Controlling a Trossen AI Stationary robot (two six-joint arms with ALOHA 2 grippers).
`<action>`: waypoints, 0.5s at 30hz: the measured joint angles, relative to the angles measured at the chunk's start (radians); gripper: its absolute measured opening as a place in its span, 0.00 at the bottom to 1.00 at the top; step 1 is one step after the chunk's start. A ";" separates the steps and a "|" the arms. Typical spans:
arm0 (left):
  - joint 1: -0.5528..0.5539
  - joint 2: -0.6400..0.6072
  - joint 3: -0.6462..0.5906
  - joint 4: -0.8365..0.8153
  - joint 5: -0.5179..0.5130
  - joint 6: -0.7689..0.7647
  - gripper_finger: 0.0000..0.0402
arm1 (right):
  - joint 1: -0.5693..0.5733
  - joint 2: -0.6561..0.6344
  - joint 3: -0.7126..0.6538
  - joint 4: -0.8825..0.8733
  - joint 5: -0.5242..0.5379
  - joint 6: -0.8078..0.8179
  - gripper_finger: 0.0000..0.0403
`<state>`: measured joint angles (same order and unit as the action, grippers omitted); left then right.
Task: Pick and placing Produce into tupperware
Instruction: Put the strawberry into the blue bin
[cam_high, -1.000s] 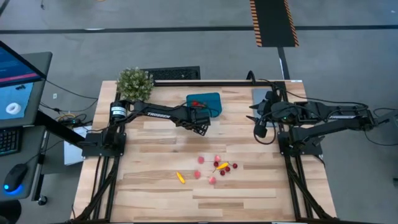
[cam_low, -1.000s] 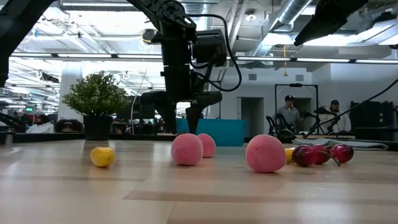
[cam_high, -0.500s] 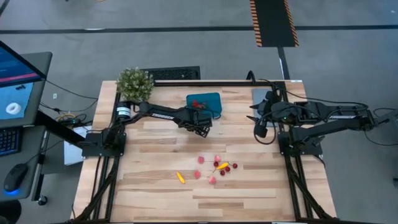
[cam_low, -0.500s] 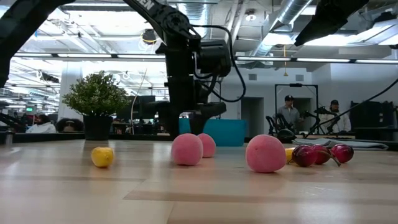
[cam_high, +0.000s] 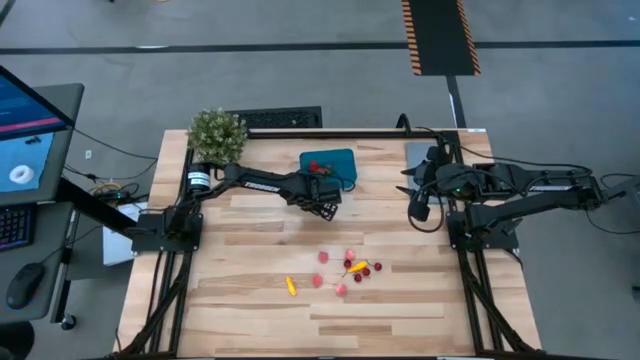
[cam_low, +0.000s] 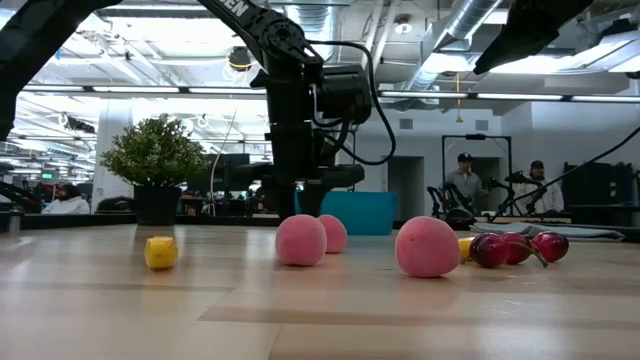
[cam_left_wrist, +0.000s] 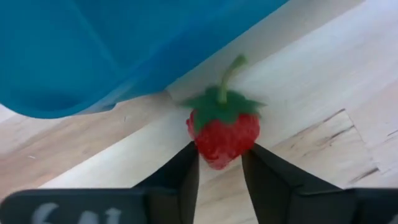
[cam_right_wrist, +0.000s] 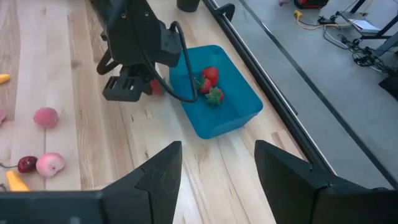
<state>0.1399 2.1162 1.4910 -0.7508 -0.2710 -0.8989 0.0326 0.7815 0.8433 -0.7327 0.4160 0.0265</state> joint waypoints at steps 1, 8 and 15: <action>0.000 0.000 0.000 0.001 0.000 0.000 0.26 | 0.000 0.000 0.000 0.000 0.000 0.000 0.56; -0.002 0.000 0.000 0.000 0.001 0.006 0.18 | 0.000 0.000 0.000 0.000 0.000 0.000 0.56; -0.007 0.000 0.000 0.006 -0.006 0.026 0.18 | 0.000 0.000 0.000 0.000 0.000 0.000 0.56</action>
<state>0.1333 2.1166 1.4910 -0.7452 -0.2768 -0.8734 0.0326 0.7815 0.8433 -0.7330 0.4160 0.0265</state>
